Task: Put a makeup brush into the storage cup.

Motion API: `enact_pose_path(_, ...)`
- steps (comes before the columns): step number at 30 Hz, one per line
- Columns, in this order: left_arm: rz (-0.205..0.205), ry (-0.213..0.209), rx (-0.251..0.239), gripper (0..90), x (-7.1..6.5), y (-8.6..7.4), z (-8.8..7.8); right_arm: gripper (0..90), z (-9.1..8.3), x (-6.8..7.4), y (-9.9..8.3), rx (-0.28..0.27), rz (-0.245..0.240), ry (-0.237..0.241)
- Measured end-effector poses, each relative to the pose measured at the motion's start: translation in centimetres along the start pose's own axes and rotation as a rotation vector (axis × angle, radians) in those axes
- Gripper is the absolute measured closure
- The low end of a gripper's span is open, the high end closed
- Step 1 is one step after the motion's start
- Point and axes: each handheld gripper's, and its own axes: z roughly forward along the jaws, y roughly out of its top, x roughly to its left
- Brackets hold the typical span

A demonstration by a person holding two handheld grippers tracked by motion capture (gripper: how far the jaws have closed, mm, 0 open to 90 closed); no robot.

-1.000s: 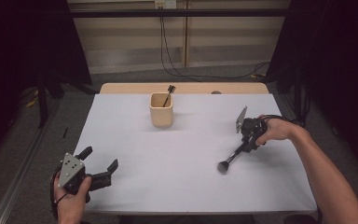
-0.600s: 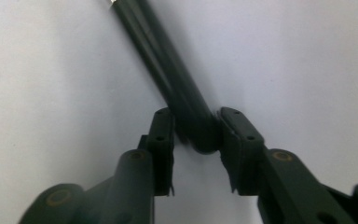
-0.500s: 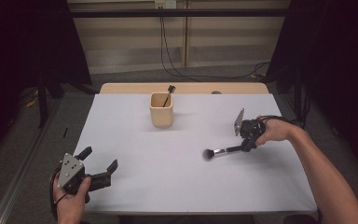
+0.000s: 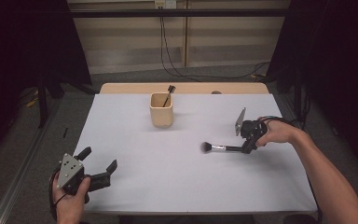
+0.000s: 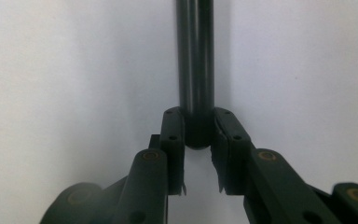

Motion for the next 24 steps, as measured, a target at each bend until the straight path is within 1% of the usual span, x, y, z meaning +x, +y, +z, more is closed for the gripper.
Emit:
enact_pose_path(1, 0.000, 0.001, 0.000, 1.2, 0.0, 0.0, 0.0, 76.5, -0.1, 0.2, -0.1, -0.005, 0.022, 0.002)
enact_pose_path(2, 0.001, 0.001, 0.000, 1.2, 0.0, 0.0, 0.0, 76.5, -0.1, 0.2, -0.2, -0.028, 0.005, 0.001)
enact_pose_path(4, 0.005, 0.001, 0.000, 1.2, 0.0, 0.0, 0.0, 76.5, -0.3, 0.4, -0.6, -0.054, 0.027, 0.006)
enact_pose_path(5, 0.005, -0.001, 0.000, 1.2, 0.0, 0.0, 0.0, 76.5, -0.3, 0.4, -0.7, -0.065, 0.023, 0.001)
enact_pose_path(6, 0.006, -0.001, -0.001, 1.2, 0.0, 0.0, 0.0, 76.5, -0.3, 0.6, -0.8, -0.055, 0.039, 0.005)
enact_pose_path(7, 0.006, -0.002, -0.001, 1.2, 0.0, 0.0, 0.0, 76.5, -0.4, 0.6, -0.9, -0.061, 0.037, 0.003)
enact_pose_path(8, 0.007, -0.002, 0.000, 1.2, 0.0, 0.0, 0.0, 76.5, -0.6, 0.7, -1.0, -0.087, 0.060, 0.012)
enact_pose_path(9, 0.007, -0.001, -0.001, 1.2, 0.0, 0.0, 0.0, 76.5, -0.8, 0.7, -1.1, -0.107, 0.057, 0.015)
enact_pose_path(10, 0.006, 0.000, -0.001, 1.2, 0.0, 0.0, 0.0, 76.5, -1.0, 0.8, -1.2, -0.118, 0.071, 0.014)
enact_pose_path(11, 0.004, -0.002, -0.001, 1.2, -0.1, 0.0, 0.1, 76.5, -1.0, 0.8, -1.3, -0.131, 0.068, 0.008)
enact_pose_path(12, 0.004, -0.002, 0.000, 1.2, -0.1, 0.0, 0.1, 76.5, -1.0, 0.8, -1.4, -0.139, 0.071, 0.007)
enact_pose_path(13, 0.003, -0.002, -0.001, 1.2, -0.1, 0.0, 0.1, 76.5, -1.0, 0.8, -1.5, -0.134, 0.082, 0.011)
enact_pose_path(14, 0.003, -0.002, -0.001, 1.2, -0.1, 0.0, 0.1, 76.5, -0.9, 0.8, -1.6, -0.126, 0.076, 0.012)
enact_pose_path(15, 0.003, -0.004, -0.001, 1.2, -0.1, 0.0, 0.1, 76.5, -0.8, 1.0, -1.7, -0.117, 0.081, 0.013)
enact_pose_path(16, 0.004, -0.002, 0.000, 1.2, -0.1, 0.0, 0.1, 76.6, -0.8, 1.0, -1.7, -0.120, 0.091, 0.020)
enact_pose_path(17, 0.004, -0.002, 0.000, 1.2, -0.1, 0.0, 0.1, 76.5, -0.8, 1.0, -1.7, -0.132, 0.092, 0.020)
enact_pose_path(19, 0.007, -0.002, -0.001, 1.2, 0.0, 0.1, 0.0, 76.6, -1.0, 1.0, -1.9, -0.175, 0.090, 0.035)
enact_pose_path(21, 0.007, 0.000, 0.000, 1.2, 0.0, 0.1, 0.0, 76.6, -1.1, 1.0, -2.0, -0.192, 0.099, 0.026)
enact_pose_path(23, 0.007, -0.002, -0.001, 1.2, 0.0, 0.1, 0.0, 76.6, -1.1, 1.1, -2.1, -0.210, 0.099, 0.023)
enact_pose_path(24, 0.008, -0.002, -0.001, 1.2, 0.0, 0.1, 0.0, 76.5, -1.1, 1.2, -2.2, -0.222, 0.108, 0.024)
